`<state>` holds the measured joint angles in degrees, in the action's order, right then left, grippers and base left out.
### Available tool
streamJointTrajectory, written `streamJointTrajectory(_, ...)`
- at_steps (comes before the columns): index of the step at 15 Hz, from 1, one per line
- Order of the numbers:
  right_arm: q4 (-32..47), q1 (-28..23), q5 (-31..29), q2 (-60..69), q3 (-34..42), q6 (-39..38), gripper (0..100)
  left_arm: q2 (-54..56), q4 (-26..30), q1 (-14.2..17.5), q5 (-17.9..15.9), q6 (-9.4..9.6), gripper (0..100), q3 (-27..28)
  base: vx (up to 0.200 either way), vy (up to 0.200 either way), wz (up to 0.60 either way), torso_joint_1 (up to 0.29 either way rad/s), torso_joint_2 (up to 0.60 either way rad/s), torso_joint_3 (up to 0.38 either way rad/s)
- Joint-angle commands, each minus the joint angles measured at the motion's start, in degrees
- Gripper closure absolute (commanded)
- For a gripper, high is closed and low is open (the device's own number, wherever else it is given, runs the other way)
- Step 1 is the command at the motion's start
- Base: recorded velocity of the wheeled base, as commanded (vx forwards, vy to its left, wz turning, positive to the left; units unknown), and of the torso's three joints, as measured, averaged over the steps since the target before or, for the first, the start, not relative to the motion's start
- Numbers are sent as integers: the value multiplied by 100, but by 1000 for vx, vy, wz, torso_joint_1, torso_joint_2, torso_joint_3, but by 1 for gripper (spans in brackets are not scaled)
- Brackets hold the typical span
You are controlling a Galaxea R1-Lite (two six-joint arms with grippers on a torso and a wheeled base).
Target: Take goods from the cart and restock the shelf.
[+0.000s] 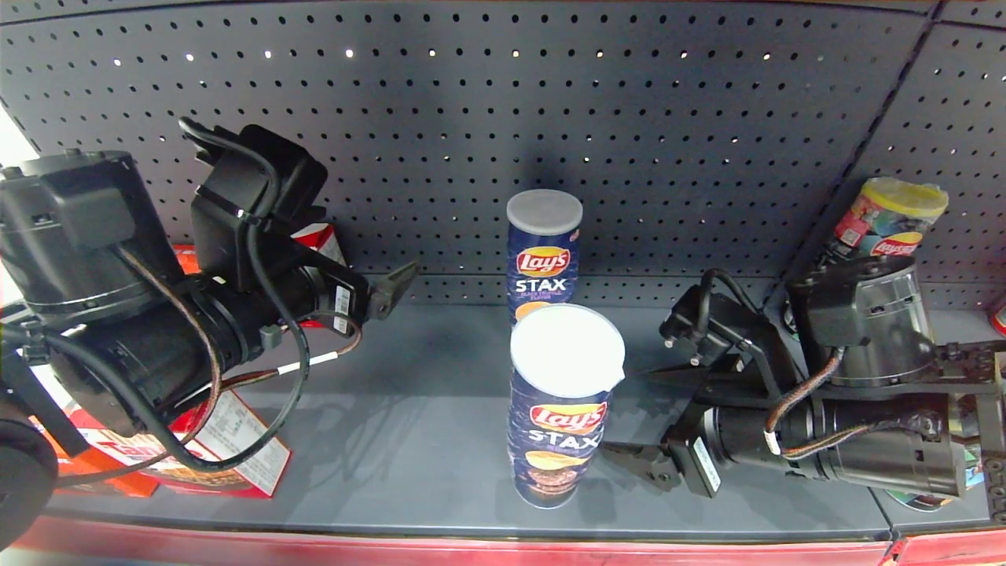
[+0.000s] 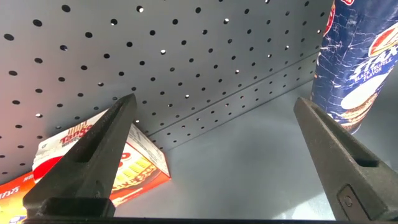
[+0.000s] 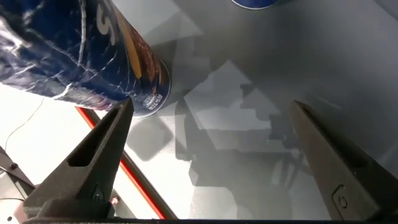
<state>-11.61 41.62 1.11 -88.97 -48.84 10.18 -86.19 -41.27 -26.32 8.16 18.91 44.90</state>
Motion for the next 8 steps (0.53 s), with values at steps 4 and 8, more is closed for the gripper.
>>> streamJointTrajectory(4,0,-57,-5,178,58,-7,0,-3,-13,4,2,-1,0,-34,0,0,0,0,0,0)
streamJointTrajectory(8,-8,-57,-14,336,111,-25,0,5,-4,4,2,-1,0,-60,0,0,0,0,0,0)
